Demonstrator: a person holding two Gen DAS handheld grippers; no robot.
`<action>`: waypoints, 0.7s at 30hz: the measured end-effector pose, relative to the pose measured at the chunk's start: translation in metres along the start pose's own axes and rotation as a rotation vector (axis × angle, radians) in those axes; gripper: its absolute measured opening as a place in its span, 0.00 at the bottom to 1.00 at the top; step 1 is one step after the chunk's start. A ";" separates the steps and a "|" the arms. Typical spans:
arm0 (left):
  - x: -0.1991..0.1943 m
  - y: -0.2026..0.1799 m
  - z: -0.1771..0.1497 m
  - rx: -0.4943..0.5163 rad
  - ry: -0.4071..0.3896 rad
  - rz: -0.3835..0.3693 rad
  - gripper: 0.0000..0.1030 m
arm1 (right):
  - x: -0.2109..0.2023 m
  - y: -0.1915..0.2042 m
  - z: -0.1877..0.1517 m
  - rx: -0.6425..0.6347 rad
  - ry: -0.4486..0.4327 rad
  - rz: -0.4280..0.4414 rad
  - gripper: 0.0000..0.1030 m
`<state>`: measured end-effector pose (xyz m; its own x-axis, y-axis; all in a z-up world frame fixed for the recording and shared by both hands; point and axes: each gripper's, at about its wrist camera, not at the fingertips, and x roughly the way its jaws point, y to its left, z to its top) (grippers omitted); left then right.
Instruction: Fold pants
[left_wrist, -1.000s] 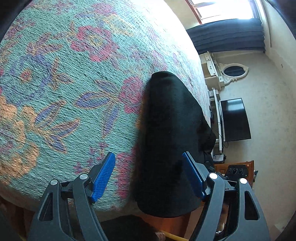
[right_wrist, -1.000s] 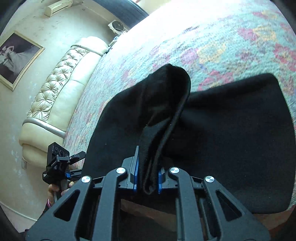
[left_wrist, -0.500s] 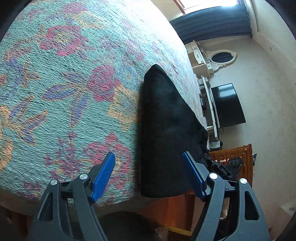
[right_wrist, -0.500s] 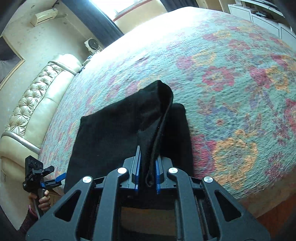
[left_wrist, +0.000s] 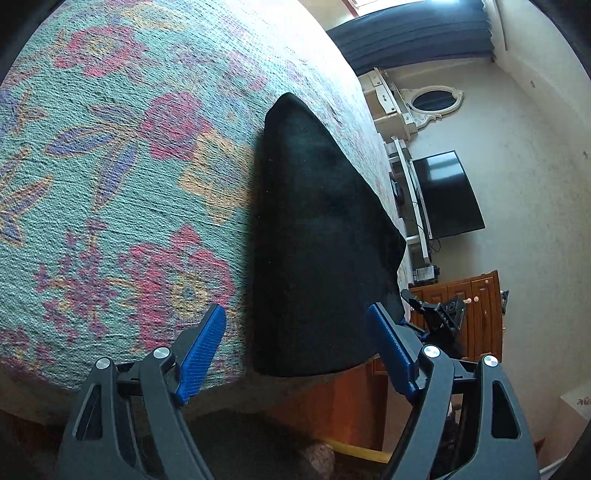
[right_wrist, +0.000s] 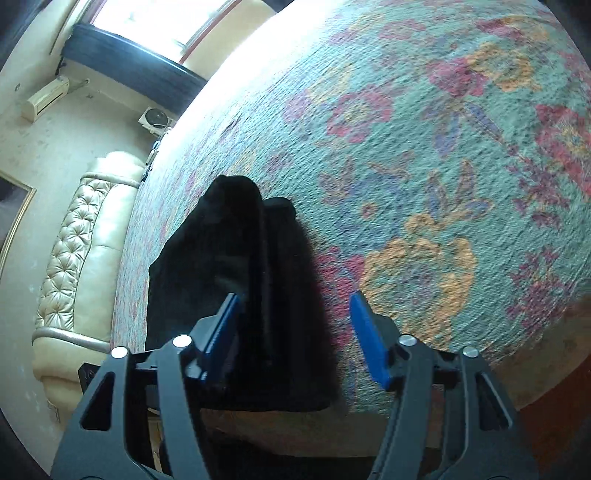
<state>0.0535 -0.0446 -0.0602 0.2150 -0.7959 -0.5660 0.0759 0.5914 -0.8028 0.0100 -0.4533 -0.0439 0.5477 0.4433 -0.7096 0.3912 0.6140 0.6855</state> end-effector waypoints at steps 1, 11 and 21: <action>0.000 0.004 -0.002 -0.015 -0.003 -0.012 0.75 | 0.001 -0.007 -0.001 0.026 0.012 0.022 0.66; 0.010 0.025 -0.015 -0.120 -0.031 -0.084 0.75 | 0.031 -0.028 -0.016 0.182 0.137 0.294 0.85; 0.022 0.025 -0.011 -0.132 -0.036 -0.144 0.76 | 0.040 -0.007 -0.022 0.100 0.177 0.287 0.86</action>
<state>0.0493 -0.0484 -0.0948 0.2461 -0.8646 -0.4379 -0.0195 0.4473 -0.8942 0.0133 -0.4256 -0.0810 0.5125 0.7002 -0.4970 0.3156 0.3847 0.8674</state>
